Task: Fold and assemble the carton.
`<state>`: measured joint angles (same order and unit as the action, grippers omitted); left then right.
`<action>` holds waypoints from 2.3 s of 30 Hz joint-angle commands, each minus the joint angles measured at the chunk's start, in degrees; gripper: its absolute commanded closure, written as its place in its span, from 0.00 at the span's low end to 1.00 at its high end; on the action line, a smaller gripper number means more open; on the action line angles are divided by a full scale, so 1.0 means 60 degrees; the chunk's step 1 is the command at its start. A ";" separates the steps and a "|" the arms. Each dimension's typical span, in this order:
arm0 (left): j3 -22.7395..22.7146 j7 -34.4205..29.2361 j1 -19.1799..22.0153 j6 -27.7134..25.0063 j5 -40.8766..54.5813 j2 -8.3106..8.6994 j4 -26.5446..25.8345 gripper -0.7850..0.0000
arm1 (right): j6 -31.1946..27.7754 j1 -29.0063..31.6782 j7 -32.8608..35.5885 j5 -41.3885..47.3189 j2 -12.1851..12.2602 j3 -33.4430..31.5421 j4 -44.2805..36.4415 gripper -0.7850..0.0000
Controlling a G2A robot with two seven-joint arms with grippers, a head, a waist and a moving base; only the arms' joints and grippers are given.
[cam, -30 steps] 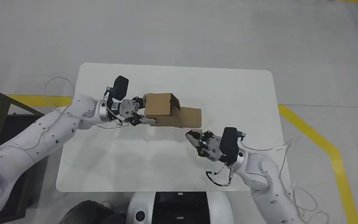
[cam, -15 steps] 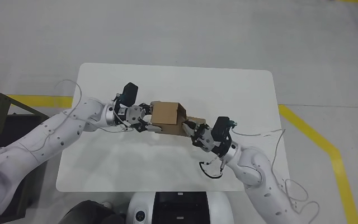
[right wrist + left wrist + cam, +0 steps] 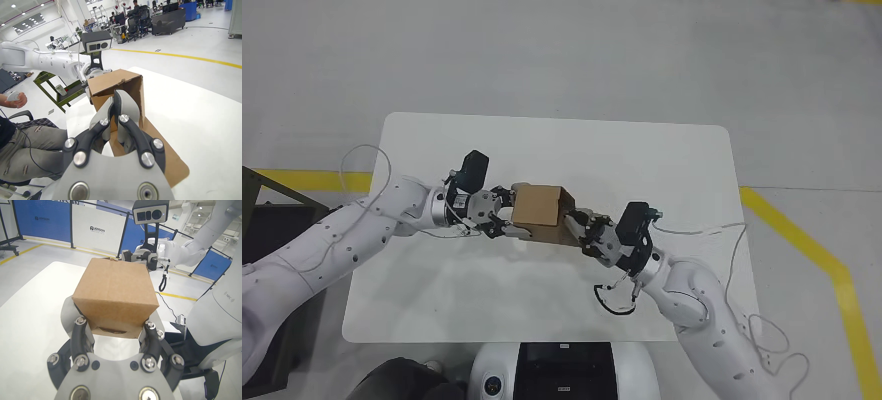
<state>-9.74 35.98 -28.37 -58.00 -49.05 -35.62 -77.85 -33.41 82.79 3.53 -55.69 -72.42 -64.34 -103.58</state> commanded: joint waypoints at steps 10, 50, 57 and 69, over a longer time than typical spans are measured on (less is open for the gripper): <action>0.0000 0.0370 -0.0061 0.0000 -0.0377 0.0037 -0.0086 1.00 | 0.0922 -0.0046 0.0136 0.0348 0.0019 -0.0299 -0.0095 1.00; 0.0000 0.0926 -0.0028 0.0000 -0.0769 -0.0019 0.0186 1.00 | 0.1777 -0.0486 0.0493 0.0394 -0.0255 0.1510 0.0152 1.00; 0.0000 0.1064 -0.0022 0.0000 -0.0893 -0.0030 0.0207 1.00 | 0.1643 -0.0559 0.0722 0.0677 -0.0274 0.1649 0.0262 1.00; 0.0000 0.1087 -0.0022 0.0000 -0.0956 -0.0050 0.0317 1.00 | 0.1613 -0.0293 0.0621 0.0823 -0.0150 0.0966 -0.0057 1.00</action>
<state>-9.74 42.45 -28.46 -58.00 -54.72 -35.92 -75.95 -23.69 80.82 7.18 -50.79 -73.41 -58.09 -103.75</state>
